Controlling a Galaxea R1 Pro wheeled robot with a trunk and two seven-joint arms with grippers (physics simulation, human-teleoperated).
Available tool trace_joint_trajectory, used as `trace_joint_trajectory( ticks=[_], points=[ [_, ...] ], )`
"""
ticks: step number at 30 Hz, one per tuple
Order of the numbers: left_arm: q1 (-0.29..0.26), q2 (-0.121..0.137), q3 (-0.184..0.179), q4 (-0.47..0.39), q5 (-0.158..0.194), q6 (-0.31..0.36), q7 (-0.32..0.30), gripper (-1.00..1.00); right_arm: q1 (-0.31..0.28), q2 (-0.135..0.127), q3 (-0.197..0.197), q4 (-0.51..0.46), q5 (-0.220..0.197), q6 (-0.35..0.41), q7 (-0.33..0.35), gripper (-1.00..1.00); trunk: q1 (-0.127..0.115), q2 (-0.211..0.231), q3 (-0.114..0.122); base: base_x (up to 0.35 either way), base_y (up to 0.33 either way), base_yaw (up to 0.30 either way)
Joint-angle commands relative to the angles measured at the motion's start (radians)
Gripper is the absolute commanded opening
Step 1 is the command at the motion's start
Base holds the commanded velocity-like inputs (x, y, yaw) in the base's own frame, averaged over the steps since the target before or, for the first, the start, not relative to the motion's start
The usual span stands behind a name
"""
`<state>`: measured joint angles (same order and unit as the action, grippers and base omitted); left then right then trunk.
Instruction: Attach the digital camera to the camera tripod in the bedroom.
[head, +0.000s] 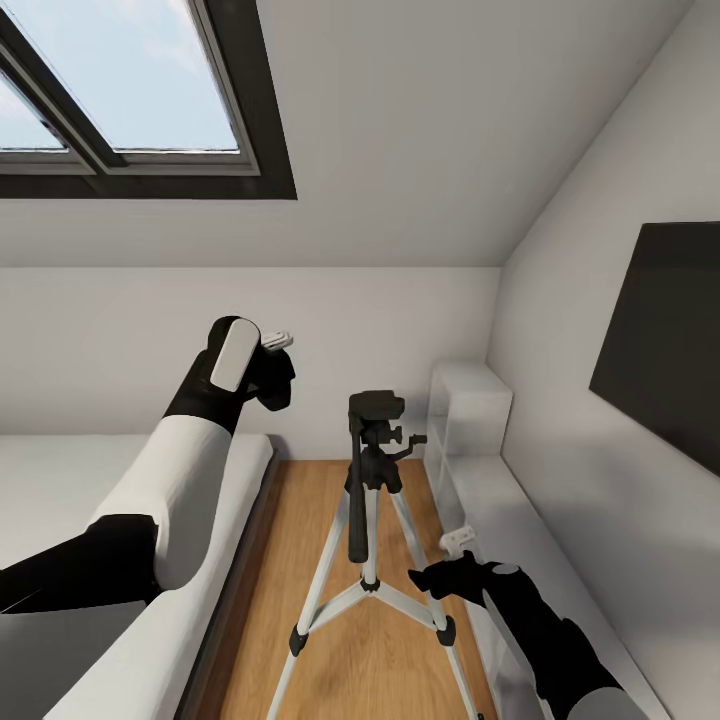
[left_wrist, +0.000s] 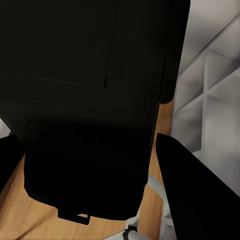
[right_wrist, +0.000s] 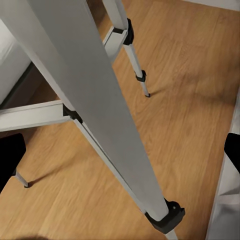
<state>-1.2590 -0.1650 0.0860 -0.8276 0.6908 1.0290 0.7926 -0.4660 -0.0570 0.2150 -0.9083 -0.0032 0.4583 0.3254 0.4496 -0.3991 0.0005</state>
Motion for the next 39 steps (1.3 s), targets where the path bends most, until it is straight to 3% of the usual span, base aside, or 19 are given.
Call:
trace_joint_trajectory(
  ticks=[1,31,39],
  points=[
    [0.0,-0.001,0.003,-0.001,0.009,0.002,0.008,-1.0,0.0,-0.001,0.002,-0.001,0.0,0.005,0.002,1.0,0.0,-0.001,-0.001,0.0,0.0,0.0],
    [0.0,0.001,0.004,0.0,0.007,0.002,0.009,-1.0,0.0,0.002,0.007,0.002,0.005,0.005,0.009,1.0,0.0,-0.001,-0.001,0.034,0.0,0.0],
    [0.0,0.001,0.004,-0.001,0.009,0.002,0.008,-1.0,0.0,0.003,0.01,0.091,0.014,-0.049,0.009,1.0,0.0,-0.001,-0.001,0.0,0.0,0.0]
  ],
)
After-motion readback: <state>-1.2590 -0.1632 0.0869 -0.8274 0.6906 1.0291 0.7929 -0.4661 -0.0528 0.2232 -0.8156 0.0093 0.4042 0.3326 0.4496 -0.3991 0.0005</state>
